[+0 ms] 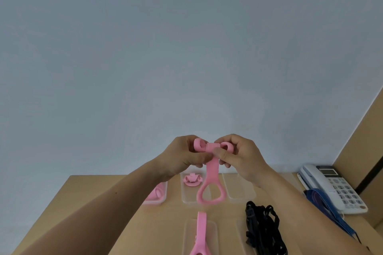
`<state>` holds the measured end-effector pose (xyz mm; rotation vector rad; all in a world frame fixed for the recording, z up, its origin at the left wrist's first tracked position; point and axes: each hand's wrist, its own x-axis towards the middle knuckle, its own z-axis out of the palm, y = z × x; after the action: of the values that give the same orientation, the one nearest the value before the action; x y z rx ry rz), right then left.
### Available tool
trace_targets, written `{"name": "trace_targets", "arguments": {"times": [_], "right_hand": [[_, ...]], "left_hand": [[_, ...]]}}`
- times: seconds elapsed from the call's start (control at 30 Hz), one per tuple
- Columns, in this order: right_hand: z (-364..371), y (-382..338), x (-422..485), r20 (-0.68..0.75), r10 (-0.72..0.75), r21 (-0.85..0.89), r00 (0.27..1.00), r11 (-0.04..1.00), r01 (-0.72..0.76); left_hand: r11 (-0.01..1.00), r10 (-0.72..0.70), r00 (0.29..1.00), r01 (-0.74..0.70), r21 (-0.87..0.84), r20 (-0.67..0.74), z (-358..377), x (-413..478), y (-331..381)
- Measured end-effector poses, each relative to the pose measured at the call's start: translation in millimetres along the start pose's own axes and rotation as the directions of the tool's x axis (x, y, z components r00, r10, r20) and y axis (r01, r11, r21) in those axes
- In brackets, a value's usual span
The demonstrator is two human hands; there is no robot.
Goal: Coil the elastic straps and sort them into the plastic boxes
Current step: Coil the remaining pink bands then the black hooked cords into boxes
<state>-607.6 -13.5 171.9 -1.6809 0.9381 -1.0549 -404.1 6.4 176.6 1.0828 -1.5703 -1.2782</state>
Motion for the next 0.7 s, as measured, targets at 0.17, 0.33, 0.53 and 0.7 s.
{"name": "trace_targets", "arguments": {"times": [0.17, 0.33, 0.53, 0.7], "right_hand": [[-0.8, 4.3, 1.0, 0.018, -0.022, 0.010, 1.000, 1.000, 0.022], [0.4, 4.1, -0.7, 0.043, -0.079, 0.040, 0.996, 0.996, 0.078], [1.5, 4.9, 0.5, 0.048, -0.103, 0.012, 0.993, 0.995, 0.103], [1.7, 7.2, -0.7, 0.045, -0.071, 0.021, 0.996, 0.997, 0.070]], "left_hand": [[1.000, -0.018, 1.000, 0.018, 0.004, 0.024, 0.9, -0.5, 2.5], [0.998, -0.054, 0.996, 0.056, -0.021, 0.067, 2.2, 1.2, 3.2], [0.986, -0.093, 0.993, 0.101, -0.134, 0.067, 3.7, 3.2, 3.9], [0.990, -0.028, 1.000, 0.028, -0.135, 0.006, 4.9, 3.2, -0.4]]}}
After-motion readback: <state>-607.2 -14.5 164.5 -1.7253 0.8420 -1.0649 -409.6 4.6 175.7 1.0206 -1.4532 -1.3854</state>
